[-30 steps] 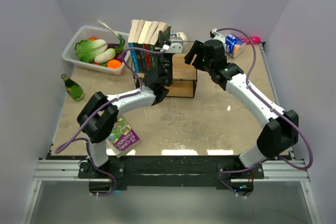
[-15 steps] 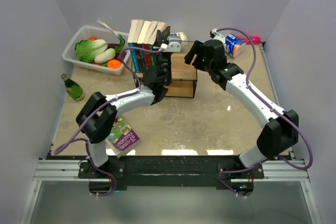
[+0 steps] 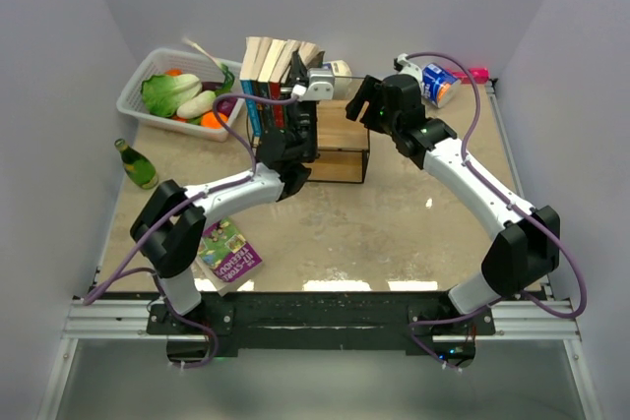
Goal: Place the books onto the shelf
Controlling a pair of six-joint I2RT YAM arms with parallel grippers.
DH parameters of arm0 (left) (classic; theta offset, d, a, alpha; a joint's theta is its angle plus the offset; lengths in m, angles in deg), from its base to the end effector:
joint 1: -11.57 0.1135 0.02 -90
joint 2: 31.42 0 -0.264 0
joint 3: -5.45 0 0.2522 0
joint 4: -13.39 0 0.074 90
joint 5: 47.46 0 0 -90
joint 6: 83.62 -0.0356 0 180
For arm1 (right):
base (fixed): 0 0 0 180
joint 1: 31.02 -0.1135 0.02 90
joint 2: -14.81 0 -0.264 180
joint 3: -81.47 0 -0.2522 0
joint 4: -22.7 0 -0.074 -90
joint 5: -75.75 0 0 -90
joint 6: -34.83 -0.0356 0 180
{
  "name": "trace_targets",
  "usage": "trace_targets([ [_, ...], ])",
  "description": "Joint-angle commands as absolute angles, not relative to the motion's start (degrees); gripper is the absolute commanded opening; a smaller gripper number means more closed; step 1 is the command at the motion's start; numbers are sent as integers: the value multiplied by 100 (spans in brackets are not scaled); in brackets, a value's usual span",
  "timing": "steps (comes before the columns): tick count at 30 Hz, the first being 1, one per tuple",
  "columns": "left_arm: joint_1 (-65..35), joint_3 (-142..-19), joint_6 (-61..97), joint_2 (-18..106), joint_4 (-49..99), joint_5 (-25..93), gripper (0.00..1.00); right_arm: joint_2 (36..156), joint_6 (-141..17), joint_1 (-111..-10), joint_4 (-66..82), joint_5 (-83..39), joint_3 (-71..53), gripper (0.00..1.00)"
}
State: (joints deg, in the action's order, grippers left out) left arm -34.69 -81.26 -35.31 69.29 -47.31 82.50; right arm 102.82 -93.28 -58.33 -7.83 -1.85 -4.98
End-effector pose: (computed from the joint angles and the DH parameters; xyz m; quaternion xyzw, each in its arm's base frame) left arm 0.2815 -0.2611 0.3856 0.0122 0.4700 0.0911 0.8778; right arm 0.3238 0.1586 0.3557 0.1367 0.8292 0.2121 0.4987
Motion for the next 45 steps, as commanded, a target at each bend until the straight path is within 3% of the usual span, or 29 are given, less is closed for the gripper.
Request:
trace_targets([
  [1, -3554, -8029, -3607, 6667, -5081, 8086, 0, 10006, -9305, -5836, -837, -142, -312, 77],
  [19, -4002, -7625, -3598, 5973, -4862, 7866, 0, 9357, -9305, -5844, -1356, -107, -92, 83],
  [22, -4274, -7379, -3633, 5578, -4695, 7849, 6, 9163, -9296, -5844, -1400, -63, -171, 84],
  [25, -4713, -7090, -3817, 5130, -4527, 7945, 23, 9049, -9270, -5844, -1461, -36, -232, 86],
  [26, -5010, -7019, -3966, 4894, -4536, 8024, 39, 8970, -9235, -5844, -1479, -36, -267, 86],
  [28, -5337, -6861, -4282, 4508, -4449, 8331, 56, 8864, -9217, -5853, -1496, -1, -311, 87],
  [30, -5785, -6781, -4328, 4216, -4221, 8989, 62, 8697, -9156, -5844, -1505, 34, -399, 87],
  [31, -5995, -6711, -4014, 3876, -4037, 9287, 83, 8644, -9121, -5844, -1505, 69, -434, 88],
  [32, -6024, -6693, -3602, 3681, -3731, 9925, 94, 8513, -9103, -5844, -1505, 95, -513, 88],
  [33, -6033, -6728, -2972, 3470, -2475, 10254, 100, 8442, -9085, -5844, -1479, 165, -566, 88],
  [34, -6007, -6937, -1330, 3033, -1496, 10500, 100, 8372, -9016, -5844, -1418, 175, -627, 88],
  [35, -5963, -7070, -486, 2846, 567, 10712, 100, 8232, -8989, -5853, -1374, 183, -767, 88],
  [38, -5936, -7238, 1784, 2335, 3352, 11178, 100, 7994, -8927, -5853, -1155, 297, -1153, 89],
  [41, -5901, -7300, 3535, 1983, 5360, 11119, 100, 7774, -8953, -5862, -926, 228, -1514, 89],
  [45, -5839, -6984, 5118, 1579, 6782, 10697, 100, 7581, -9024, -5853, -706, 139, -1937, 89],
])
